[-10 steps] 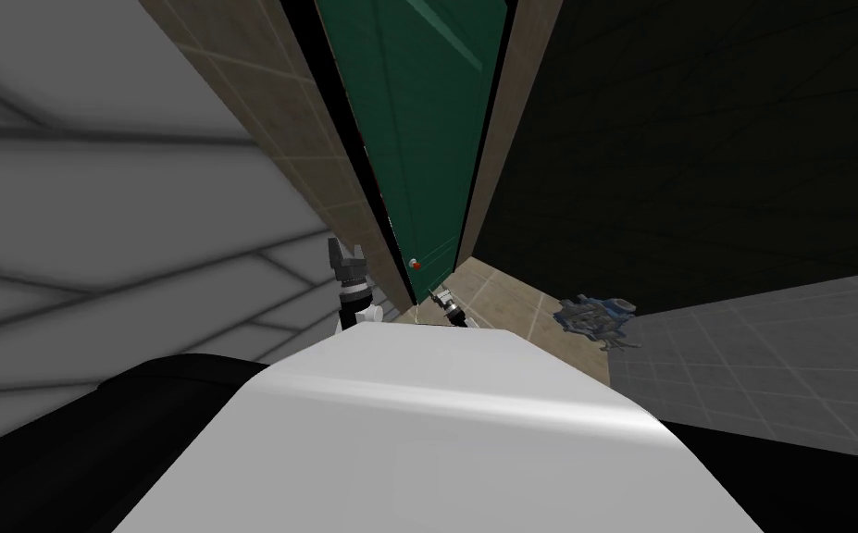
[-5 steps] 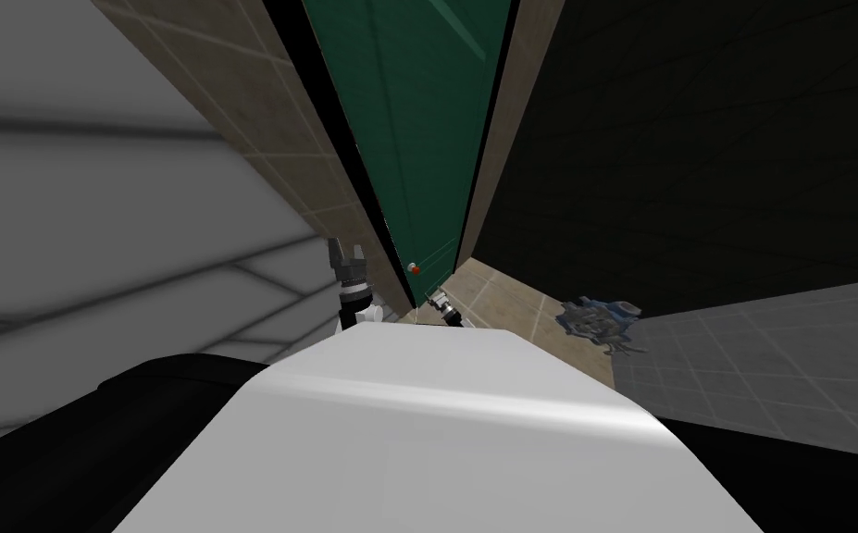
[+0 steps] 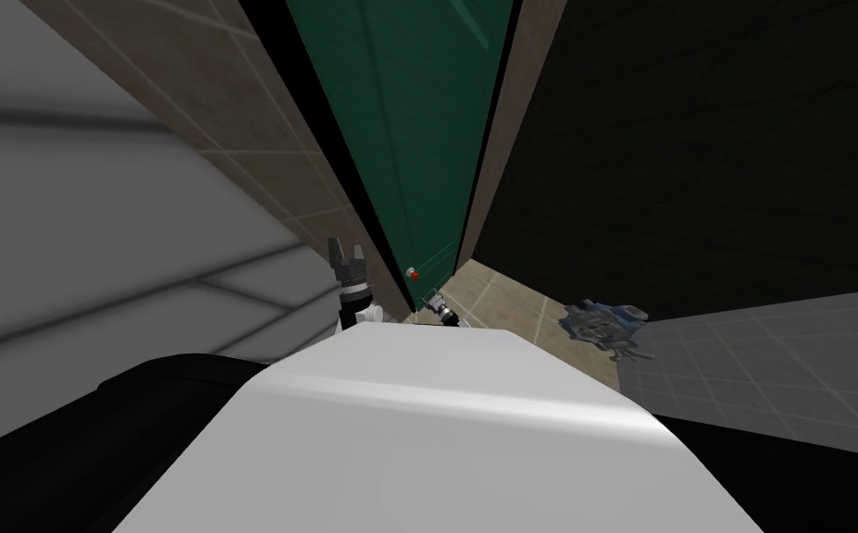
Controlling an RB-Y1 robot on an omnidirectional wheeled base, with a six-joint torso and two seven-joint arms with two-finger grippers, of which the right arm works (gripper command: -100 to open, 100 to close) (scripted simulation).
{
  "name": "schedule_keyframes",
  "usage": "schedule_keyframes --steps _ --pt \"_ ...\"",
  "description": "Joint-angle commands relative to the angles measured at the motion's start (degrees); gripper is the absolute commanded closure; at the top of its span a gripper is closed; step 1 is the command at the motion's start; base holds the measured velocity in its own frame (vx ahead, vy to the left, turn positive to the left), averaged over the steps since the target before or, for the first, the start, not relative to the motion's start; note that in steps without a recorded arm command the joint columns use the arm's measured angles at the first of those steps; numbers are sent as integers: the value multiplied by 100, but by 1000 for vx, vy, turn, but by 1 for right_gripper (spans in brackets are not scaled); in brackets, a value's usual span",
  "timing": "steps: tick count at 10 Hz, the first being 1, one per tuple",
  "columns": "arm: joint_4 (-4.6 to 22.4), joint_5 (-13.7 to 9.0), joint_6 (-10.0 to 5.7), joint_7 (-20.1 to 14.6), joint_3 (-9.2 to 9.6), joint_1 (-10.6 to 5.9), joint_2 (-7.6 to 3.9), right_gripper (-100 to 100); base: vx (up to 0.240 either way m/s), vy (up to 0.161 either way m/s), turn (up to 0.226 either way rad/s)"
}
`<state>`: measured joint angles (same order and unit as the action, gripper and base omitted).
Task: Pull the door open
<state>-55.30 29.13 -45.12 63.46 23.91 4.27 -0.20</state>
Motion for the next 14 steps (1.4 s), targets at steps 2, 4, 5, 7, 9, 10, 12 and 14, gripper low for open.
schedule_keyframes --steps 2,4,5,7,9,10,12,14 --pt "303 114 -51 239 55 -105 90 -100 110 14 -15" --pt "463 185 -72 370 93 -158 146 -100 156 7 -19" --pt "569 232 -86 458 119 -194 183 -100 133 -2 -16" --pt "709 294 -104 573 152 -240 241 -100 159 19 -13" --pt "617 305 -67 514 -42 -227 113 -100 -10 -14 112" --pt "623 309 -68 514 -97 -235 93 -100 -156 -69 204" --pt "649 322 -70 514 -304 -266 28 -100 -181 -71 163" --pt "680 339 -73 513 -558 -303 -44 -100 -164 -44 196"
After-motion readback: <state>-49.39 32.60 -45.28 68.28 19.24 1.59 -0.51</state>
